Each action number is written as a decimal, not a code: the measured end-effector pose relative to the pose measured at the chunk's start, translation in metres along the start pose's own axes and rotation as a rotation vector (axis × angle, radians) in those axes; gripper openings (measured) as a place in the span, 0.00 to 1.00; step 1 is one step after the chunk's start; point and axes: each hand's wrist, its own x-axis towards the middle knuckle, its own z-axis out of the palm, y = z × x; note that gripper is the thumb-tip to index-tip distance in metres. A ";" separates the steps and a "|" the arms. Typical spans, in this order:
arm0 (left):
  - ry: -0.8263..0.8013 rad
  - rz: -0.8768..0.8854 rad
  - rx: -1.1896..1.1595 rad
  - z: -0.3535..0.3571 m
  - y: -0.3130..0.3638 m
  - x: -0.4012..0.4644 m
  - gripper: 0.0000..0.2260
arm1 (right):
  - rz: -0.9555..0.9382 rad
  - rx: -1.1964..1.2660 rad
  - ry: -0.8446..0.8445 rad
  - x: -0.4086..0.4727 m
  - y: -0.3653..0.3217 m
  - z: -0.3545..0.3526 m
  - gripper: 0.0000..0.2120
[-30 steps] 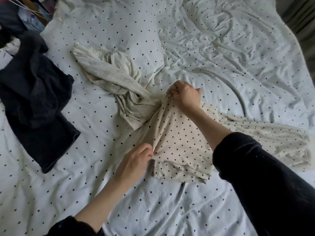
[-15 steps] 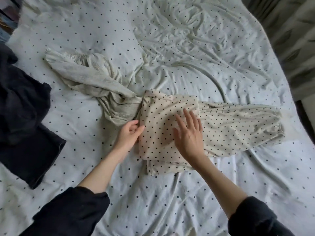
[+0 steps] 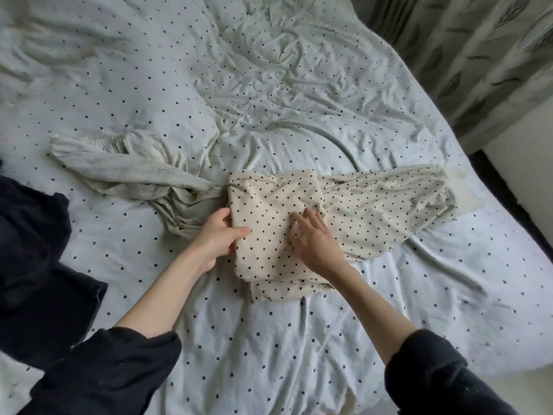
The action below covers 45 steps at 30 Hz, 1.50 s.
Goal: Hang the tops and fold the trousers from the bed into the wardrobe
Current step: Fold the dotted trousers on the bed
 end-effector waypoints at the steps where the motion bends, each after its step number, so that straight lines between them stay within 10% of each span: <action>1: 0.008 0.014 0.010 0.004 0.006 -0.004 0.18 | 0.025 0.094 -0.036 -0.002 0.001 -0.007 0.22; 14: 0.013 0.101 0.188 0.166 0.096 -0.018 0.28 | 0.365 1.292 -0.339 -0.002 0.094 -0.120 0.24; 21: -0.090 0.121 0.338 0.261 0.072 0.012 0.17 | 0.416 0.972 -0.204 0.011 0.176 -0.148 0.19; 27: 0.441 0.061 0.364 0.211 0.027 0.023 0.18 | 0.375 0.443 0.048 0.022 0.192 -0.131 0.12; 31: 0.274 -0.140 0.131 0.200 0.008 0.026 0.23 | 0.027 0.189 0.355 0.010 0.182 -0.118 0.15; 34: 0.173 -0.170 0.077 0.206 0.009 0.026 0.24 | -0.270 0.091 0.233 -0.001 0.174 -0.100 0.15; 38: 0.199 -0.130 0.068 0.206 0.014 0.027 0.21 | -0.116 -0.014 -0.187 0.006 0.166 -0.086 0.29; 45: 0.397 0.062 0.049 0.160 0.064 0.002 0.18 | -0.123 0.145 -0.400 0.036 0.108 -0.084 0.43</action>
